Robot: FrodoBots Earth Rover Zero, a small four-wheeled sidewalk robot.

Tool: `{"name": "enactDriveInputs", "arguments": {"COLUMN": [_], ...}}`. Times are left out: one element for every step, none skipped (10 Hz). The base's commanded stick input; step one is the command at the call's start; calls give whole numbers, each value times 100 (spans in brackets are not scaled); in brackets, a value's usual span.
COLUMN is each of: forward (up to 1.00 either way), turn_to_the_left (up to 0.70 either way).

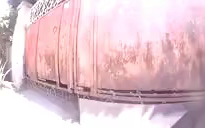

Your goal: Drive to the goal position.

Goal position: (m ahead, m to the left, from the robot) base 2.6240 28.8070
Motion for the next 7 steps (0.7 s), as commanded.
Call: {"name": "enactDriveInputs", "arguments": {"forward": [0,0,0,0,0,0,0], "turn_to_the_left": [39,49,35,20,15,5,9]}}
